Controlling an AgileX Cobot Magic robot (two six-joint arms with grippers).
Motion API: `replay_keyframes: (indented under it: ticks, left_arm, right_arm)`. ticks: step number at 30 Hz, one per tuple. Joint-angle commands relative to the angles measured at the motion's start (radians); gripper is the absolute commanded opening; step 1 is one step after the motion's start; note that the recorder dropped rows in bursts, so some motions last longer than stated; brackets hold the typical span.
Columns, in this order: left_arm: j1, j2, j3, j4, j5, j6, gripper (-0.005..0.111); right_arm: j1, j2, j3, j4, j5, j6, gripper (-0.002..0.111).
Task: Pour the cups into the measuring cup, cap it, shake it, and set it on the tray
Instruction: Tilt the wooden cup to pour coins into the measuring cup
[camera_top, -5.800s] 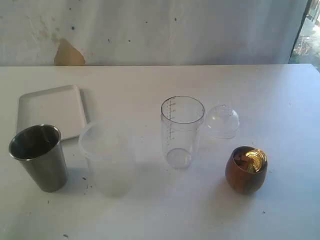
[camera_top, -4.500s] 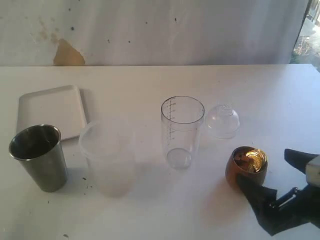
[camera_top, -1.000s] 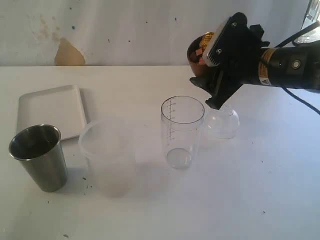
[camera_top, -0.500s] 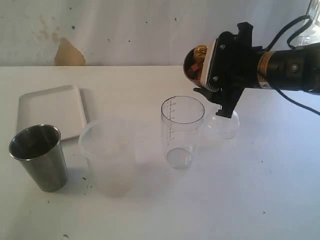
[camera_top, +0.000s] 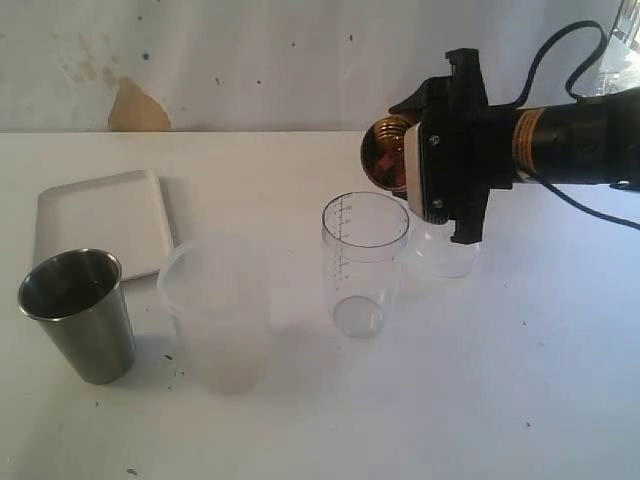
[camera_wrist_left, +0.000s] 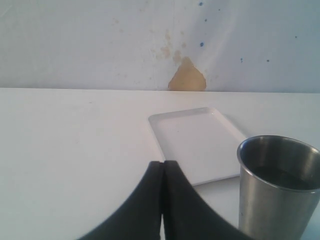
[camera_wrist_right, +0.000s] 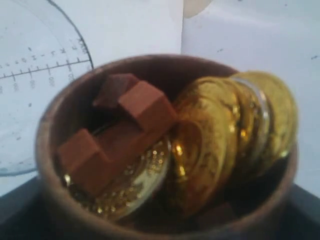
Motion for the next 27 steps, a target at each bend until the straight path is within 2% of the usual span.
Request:
replay_keyframes:
  ticks: [1,18,27]
  left_arm:
    - [-0.003,-0.004,0.005,0.003,-0.007,-0.006,0.000]
    - [-0.003,-0.004,0.005,0.003,-0.007,-0.006,0.000]
    - [-0.003,-0.004,0.005,0.003,-0.007,-0.006,0.000]
  right_arm:
    - [0.000,-0.003,-0.009,0.009,-0.001,-0.068,0.000]
    - [0.000,0.015,-0.060,0.011,0.004,-0.074,0.000]
    - [0.000,0.035,-0.060,0.011,-0.026,-0.210,0.000]
